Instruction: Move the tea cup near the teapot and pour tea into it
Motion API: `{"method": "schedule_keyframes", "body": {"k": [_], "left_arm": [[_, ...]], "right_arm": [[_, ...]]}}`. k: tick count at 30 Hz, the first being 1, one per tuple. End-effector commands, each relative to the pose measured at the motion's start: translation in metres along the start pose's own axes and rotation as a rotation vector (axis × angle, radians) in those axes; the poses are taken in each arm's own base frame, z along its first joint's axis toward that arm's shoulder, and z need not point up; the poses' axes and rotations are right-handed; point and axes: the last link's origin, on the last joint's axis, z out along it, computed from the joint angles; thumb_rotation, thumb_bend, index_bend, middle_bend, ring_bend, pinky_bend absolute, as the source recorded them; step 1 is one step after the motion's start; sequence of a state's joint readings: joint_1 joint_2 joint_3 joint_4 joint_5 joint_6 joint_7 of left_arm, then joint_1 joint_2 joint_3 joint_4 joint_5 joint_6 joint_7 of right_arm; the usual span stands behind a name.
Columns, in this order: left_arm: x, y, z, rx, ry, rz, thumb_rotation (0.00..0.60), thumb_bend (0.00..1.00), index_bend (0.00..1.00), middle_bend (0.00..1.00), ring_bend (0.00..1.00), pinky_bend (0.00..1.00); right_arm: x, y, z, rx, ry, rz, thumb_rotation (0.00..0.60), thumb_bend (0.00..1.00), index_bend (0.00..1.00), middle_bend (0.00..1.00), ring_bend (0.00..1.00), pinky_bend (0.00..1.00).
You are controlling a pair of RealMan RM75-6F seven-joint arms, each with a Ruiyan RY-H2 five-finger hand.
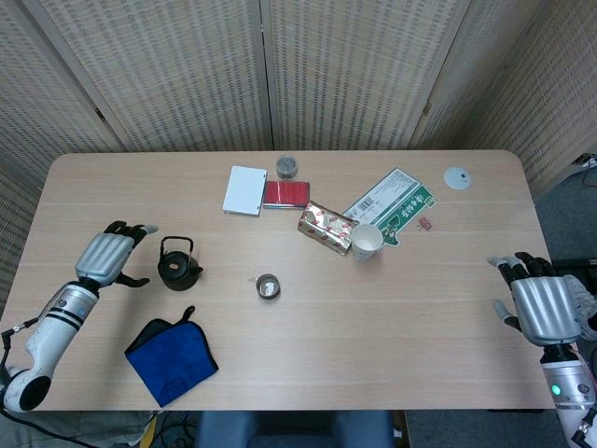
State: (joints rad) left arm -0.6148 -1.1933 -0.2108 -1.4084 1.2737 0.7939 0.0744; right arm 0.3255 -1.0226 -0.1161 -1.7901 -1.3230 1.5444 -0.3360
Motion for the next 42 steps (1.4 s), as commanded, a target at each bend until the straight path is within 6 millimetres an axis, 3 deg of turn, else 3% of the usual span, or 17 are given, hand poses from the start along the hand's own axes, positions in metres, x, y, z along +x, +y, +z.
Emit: {"method": "schedule_keyframes", "body": {"k": [1, 4, 14, 28, 42], "left_arm": [[0.005, 0.003, 0.027, 0.017, -0.042, 0.021, 0.355, 0.15, 0.18, 0.19, 0.22, 0.08], [0.004, 0.005, 0.040, 0.033, -0.070, 0.015, 0.263, 0.15, 0.19, 0.19, 0.22, 0.07], [-0.010, 0.007, 0.070, 0.086, -0.157, 0.005, 0.125, 0.10, 0.26, 0.19, 0.22, 0.06], [-0.030, 0.017, 0.093, 0.122, -0.204, 0.003, 0.096, 0.09, 0.33, 0.20, 0.22, 0.05], [-0.032, 0.028, 0.090, 0.089, -0.208, -0.010, 0.073, 0.08, 0.41, 0.20, 0.22, 0.05]], "right_arm": [[0.001, 0.000, -0.001, -0.002, 0.001, -0.001, 0.600, 0.23, 0.28, 0.31, 0.20, 0.27], [0.002, 0.001, -0.001, -0.005, -0.001, -0.002, 0.600, 0.23, 0.28, 0.31, 0.20, 0.27], [0.003, 0.003, -0.003, -0.013, -0.004, 0.000, 0.600, 0.23, 0.28, 0.31, 0.20, 0.27], [0.002, 0.011, -0.005, -0.039, -0.012, 0.003, 0.600, 0.23, 0.29, 0.31, 0.20, 0.27], [0.000, 0.016, -0.004, -0.051, -0.013, 0.014, 0.600, 0.23, 0.29, 0.31, 0.20, 0.27]]}}
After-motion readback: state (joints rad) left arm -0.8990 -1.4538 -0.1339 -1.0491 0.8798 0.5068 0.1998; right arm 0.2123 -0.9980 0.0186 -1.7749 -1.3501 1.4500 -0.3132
